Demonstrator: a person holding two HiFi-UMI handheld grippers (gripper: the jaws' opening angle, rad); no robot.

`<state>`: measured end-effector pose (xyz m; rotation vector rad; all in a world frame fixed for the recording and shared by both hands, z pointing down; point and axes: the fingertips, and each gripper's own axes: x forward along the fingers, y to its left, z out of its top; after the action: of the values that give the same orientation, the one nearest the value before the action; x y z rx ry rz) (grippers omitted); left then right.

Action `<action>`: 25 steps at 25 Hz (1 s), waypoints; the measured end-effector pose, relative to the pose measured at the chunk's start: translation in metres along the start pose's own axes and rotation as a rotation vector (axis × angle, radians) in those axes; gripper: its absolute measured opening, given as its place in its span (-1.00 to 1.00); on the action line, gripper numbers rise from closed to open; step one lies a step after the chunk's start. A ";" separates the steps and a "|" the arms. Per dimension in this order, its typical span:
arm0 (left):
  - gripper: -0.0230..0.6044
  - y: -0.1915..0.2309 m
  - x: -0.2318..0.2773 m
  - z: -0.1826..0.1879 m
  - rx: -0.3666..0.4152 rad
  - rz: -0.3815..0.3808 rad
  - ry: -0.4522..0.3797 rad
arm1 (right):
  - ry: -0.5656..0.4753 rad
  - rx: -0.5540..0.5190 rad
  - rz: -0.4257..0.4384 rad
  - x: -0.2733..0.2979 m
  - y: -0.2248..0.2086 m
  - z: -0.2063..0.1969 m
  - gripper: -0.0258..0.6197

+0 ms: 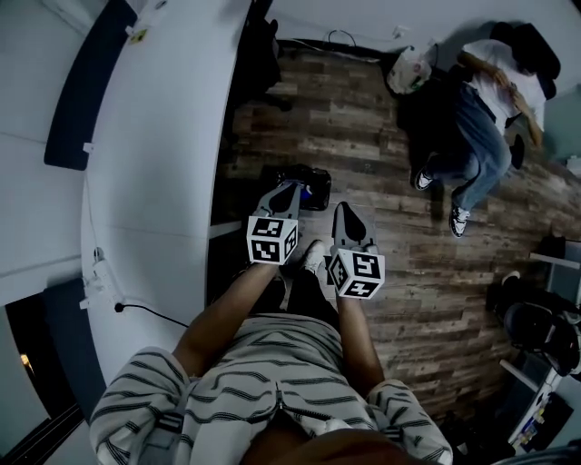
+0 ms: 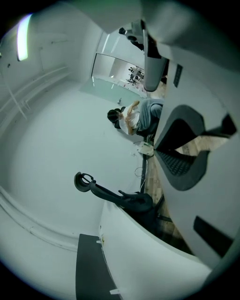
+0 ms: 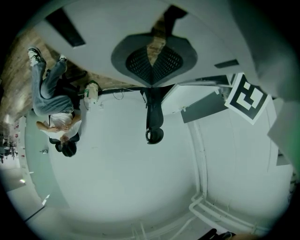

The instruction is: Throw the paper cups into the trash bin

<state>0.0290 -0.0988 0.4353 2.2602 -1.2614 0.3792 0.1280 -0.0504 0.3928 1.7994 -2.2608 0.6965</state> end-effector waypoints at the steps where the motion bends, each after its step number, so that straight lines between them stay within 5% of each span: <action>1: -0.85 -0.003 -0.002 0.004 0.007 -0.004 -0.009 | -0.004 0.006 0.002 -0.001 0.000 0.003 -0.89; 25: -0.85 -0.047 -0.067 0.094 0.116 -0.081 -0.212 | -0.154 -0.044 0.061 -0.035 0.026 0.089 -0.89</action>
<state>0.0327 -0.0842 0.3120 2.4954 -1.2748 0.1912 0.1260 -0.0558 0.2937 1.8293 -2.4167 0.5309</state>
